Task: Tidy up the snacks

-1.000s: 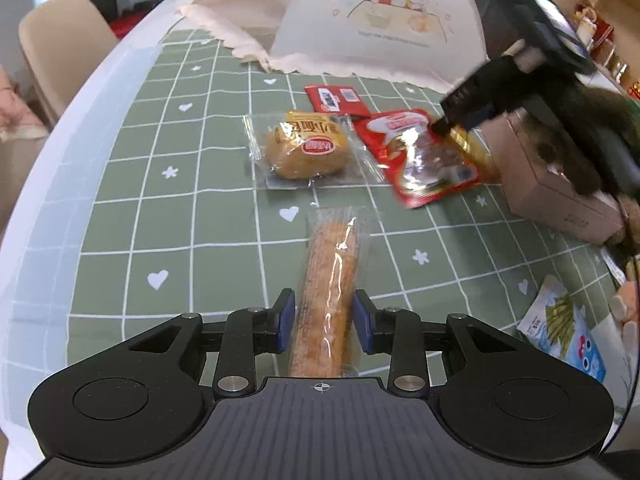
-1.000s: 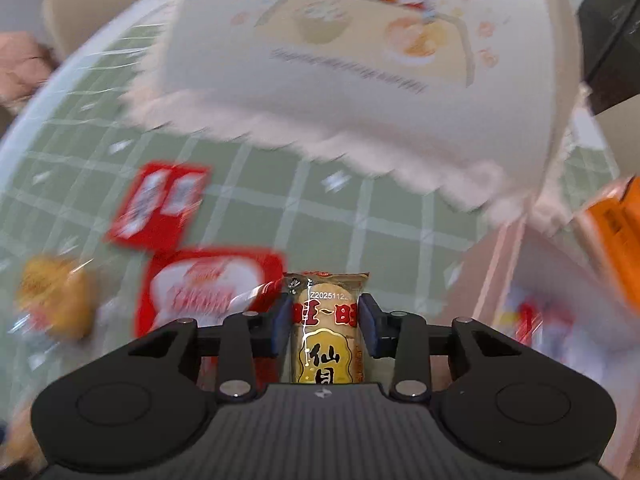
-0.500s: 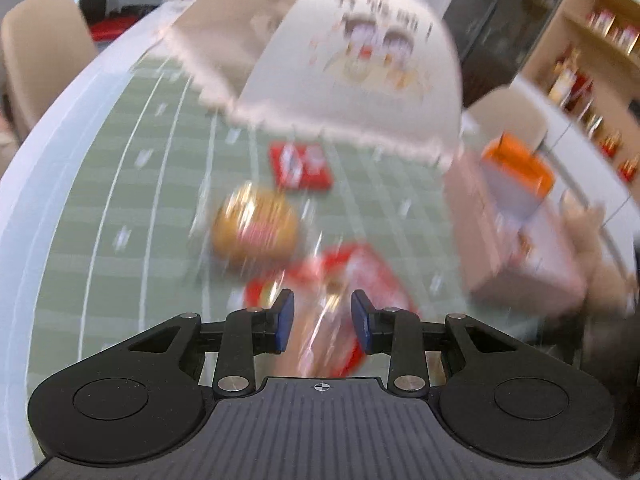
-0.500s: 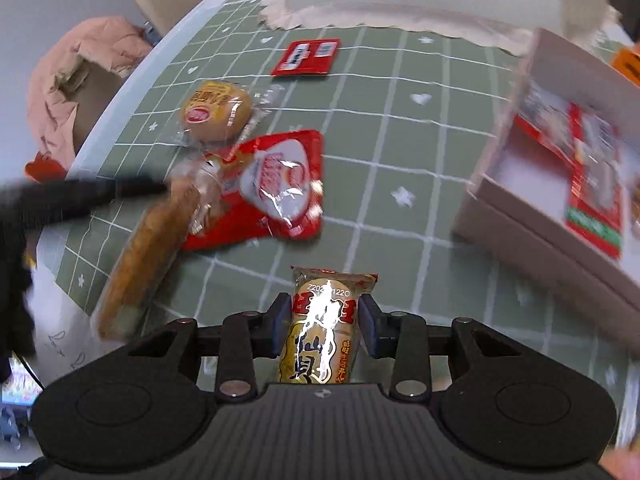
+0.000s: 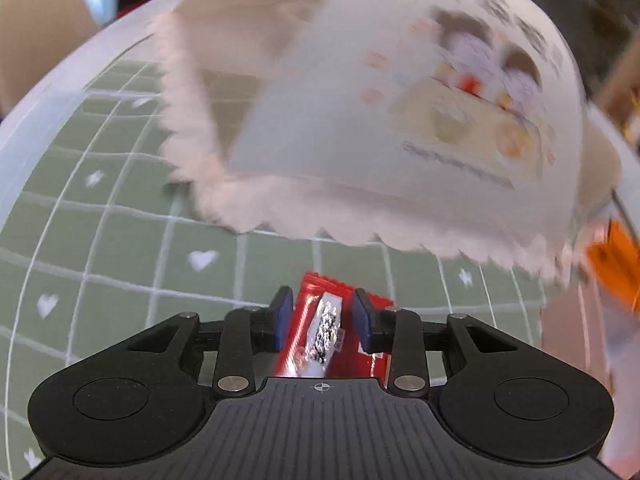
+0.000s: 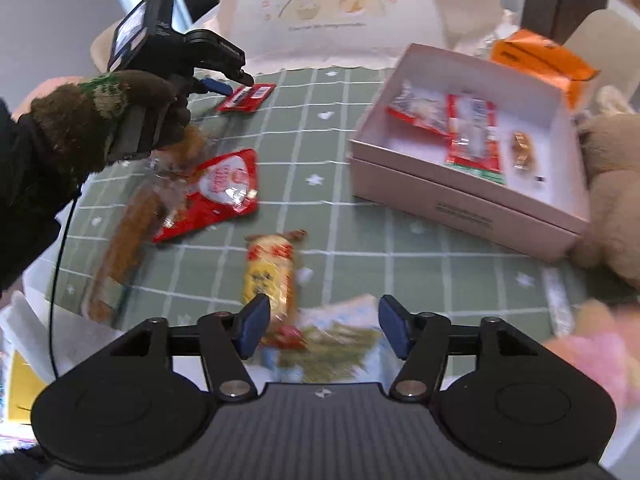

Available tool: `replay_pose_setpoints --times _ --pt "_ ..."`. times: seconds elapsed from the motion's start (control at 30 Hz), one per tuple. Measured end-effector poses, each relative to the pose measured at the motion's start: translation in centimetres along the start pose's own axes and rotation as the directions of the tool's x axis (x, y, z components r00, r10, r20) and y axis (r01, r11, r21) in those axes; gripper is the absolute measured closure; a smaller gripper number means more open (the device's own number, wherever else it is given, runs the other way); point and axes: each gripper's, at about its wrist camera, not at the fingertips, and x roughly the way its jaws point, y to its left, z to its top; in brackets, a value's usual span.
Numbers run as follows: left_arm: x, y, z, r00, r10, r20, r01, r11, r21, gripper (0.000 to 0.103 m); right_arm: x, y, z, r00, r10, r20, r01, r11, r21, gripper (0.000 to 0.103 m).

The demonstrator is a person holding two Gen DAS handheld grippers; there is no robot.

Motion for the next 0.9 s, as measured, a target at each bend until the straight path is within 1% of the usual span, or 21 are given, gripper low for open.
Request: replay_pose_setpoints --times 0.07,0.13,0.2,0.27,0.3,0.33,0.37,0.4,0.43,0.47,0.5,0.57,0.67,0.73,0.83,0.87,0.9 --pt "0.0 -1.9 -0.9 0.999 -0.028 -0.02 0.03 0.993 0.114 0.066 -0.1 -0.4 -0.2 1.0 -0.018 0.001 0.018 1.0 -0.007 0.041" --pt "-0.6 -3.4 -2.3 0.998 -0.052 -0.033 0.058 0.977 0.204 0.065 0.0 -0.7 0.1 1.0 -0.022 0.011 0.022 1.0 -0.008 0.041" --pt "-1.7 -4.2 -4.2 0.995 -0.088 -0.055 0.099 0.963 0.251 0.065 0.2 -0.6 1.0 0.999 -0.016 0.03 0.016 1.0 -0.02 0.041" --pt "-3.0 -4.3 -6.1 0.988 -0.128 -0.081 0.145 0.955 0.26 0.066 0.7 0.1 2.1 0.999 -0.013 0.049 0.016 0.998 -0.054 0.041" --pt "-3.7 -4.0 -6.9 0.983 -0.155 -0.101 0.175 0.953 0.247 0.069 1.0 0.7 2.9 0.998 -0.006 0.061 0.01 0.997 -0.081 0.041" --pt "-4.5 -3.5 -7.7 0.976 -0.184 -0.117 0.205 0.955 0.213 0.071 1.3 1.2 3.6 0.997 0.003 0.075 0.005 0.995 -0.1 0.041" --pt "-5.8 -2.7 -8.4 0.971 -0.212 -0.108 0.227 0.96 0.164 0.071 1.7 1.8 4.5 0.995 0.012 0.095 -0.001 0.993 -0.118 0.041" --pt "-7.2 -1.9 -9.1 0.971 -0.226 -0.08 0.234 0.965 0.12 0.071 2.1 2.4 5.3 0.994 0.021 0.111 -0.007 0.992 -0.128 0.038" --pt "-9.0 -1.0 -9.8 0.973 -0.227 -0.035 0.229 0.971 0.073 0.071 2.7 3.0 6.3 0.991 0.036 0.127 -0.02 0.991 -0.13 0.035" --pt "-10.7 -0.3 -10.6 0.976 -0.22 0.003 0.219 0.975 0.04 0.072 3.5 3.5 7.2 0.989 0.054 0.14 -0.037 0.992 -0.122 0.034" --pt "-12.2 0.3 -11.2 0.976 -0.213 0.031 0.213 0.977 0.017 0.072 4.5 3.9 8.3 0.986 0.072 0.151 -0.057 0.994 -0.098 0.033" --pt "-14.9 1.2 -12.8 0.977 -0.207 0.059 0.207 0.978 0.001 0.072 6.9 4.7 10.0 0.985 0.083 0.151 -0.075 0.996 -0.057 0.033" --pt "-17.6 1.9 -15.2 0.985 -0.166 0.056 0.165 0.986 0.019 0.072 10.9 6.1 12.1 0.993 0.046 0.112 -0.042 0.998 -0.042 0.033" --pt "-18.9 2.2 -16.8 0.989 -0.143 0.047 0.142 0.99 0.021 0.072 13.1 7.0 13.0 0.995 0.005 0.099 -0.001 0.999 -0.039 0.033" --pt "-20.1 3.5 -18.8 0.992 -0.123 0.021 0.123 0.992 -0.01 0.072 15.7 7.2 13.8 0.996 -0.064 0.056 0.065 0.997 -0.028 0.033" --pt "-20.2 3.8 -19.2 0.993 -0.114 0.011 0.115 0.993 -0.022 0.072 16.1 7.3 13.8 0.997 -0.064 0.044 0.065 0.997 -0.028 0.031" --pt "-20.5 4.1 -19.8 0.994 -0.109 0.003 0.109 0.993 -0.034 0.072 15.9 7.6 13.7 0.997 -0.065 0.044 0.067 0.996 -0.05 0.038"
